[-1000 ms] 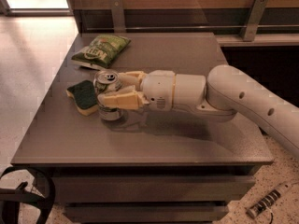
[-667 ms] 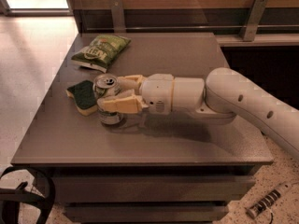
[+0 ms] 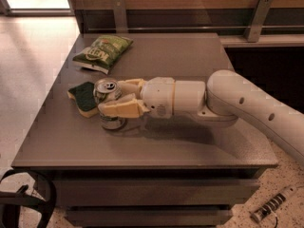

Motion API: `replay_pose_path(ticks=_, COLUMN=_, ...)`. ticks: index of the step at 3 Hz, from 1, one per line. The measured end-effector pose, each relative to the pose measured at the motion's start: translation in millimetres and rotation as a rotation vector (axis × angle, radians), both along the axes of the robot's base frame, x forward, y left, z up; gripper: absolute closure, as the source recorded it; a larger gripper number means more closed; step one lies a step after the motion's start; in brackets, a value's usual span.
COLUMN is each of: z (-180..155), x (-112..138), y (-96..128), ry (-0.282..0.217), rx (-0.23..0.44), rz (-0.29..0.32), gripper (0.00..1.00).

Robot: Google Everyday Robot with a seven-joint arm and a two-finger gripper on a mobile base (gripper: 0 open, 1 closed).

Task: Move 7up can near sponge

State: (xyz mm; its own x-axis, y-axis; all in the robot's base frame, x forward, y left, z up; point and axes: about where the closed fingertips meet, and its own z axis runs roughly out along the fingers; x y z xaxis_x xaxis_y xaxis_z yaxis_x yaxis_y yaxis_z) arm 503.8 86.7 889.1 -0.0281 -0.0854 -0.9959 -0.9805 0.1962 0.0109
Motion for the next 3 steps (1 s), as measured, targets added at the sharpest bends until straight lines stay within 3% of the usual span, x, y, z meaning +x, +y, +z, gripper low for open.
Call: replay_pose_path(ticks=3, z=1.7, x=-3.0, y=5.7, ry=-0.003, rx=-0.001, rz=0.011, gripper=0.07)
